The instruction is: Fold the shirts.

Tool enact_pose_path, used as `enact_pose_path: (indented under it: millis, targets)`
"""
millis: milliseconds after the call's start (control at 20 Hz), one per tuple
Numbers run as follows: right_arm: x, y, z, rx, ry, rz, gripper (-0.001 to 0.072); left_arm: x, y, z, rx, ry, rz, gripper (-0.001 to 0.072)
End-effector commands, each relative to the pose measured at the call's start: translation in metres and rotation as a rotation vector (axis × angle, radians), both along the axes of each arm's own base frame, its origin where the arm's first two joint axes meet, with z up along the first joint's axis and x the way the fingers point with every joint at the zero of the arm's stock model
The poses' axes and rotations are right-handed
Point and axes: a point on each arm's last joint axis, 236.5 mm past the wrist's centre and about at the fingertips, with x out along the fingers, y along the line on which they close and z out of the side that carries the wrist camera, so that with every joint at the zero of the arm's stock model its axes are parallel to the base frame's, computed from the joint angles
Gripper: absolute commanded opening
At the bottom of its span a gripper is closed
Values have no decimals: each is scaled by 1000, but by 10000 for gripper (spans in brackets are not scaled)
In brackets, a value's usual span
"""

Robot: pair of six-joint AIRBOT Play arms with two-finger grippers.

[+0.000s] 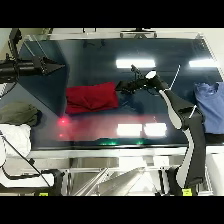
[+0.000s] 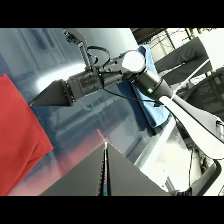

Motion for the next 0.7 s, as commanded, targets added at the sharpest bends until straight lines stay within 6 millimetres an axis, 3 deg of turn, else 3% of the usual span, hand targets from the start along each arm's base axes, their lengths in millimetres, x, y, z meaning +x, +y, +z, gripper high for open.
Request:
enact_pose_path:
  millis: [0, 150, 250, 350, 400, 450, 500, 650]
  targets:
    - [-11, 15, -18, -26, 28, 23, 616, 1, 0, 0, 5, -11, -1, 14]
    - [-23, 45, -15, -9, 21, 54, 550, 1, 0, -1, 10, -26, -6, 14]
    - [-32, 65, -11, 11, 19, 70, 449, 1, 0, -1, 10, -26, -7, 14]
    - [-34, 84, -3, 53, 19, 60, 403, 0, 0, -1, 10, -25, -9, 14]
    - [-35, 91, 2, 79, 22, 52, 216, -1, 0, -1, 10, -24, -12, 14]
    - [-36, 96, 8, 95, 21, 58, 82, -2, -1, -1, 10, -21, -19, 14]
    - [-36, 99, 16, 105, 13, 69, 16, -4, -1, -1, 10, -19, -26, 14]
    - [-22, 89, 74, 121, -65, 41, 15, -9, -2, -2, 9, -12, -45, 14]
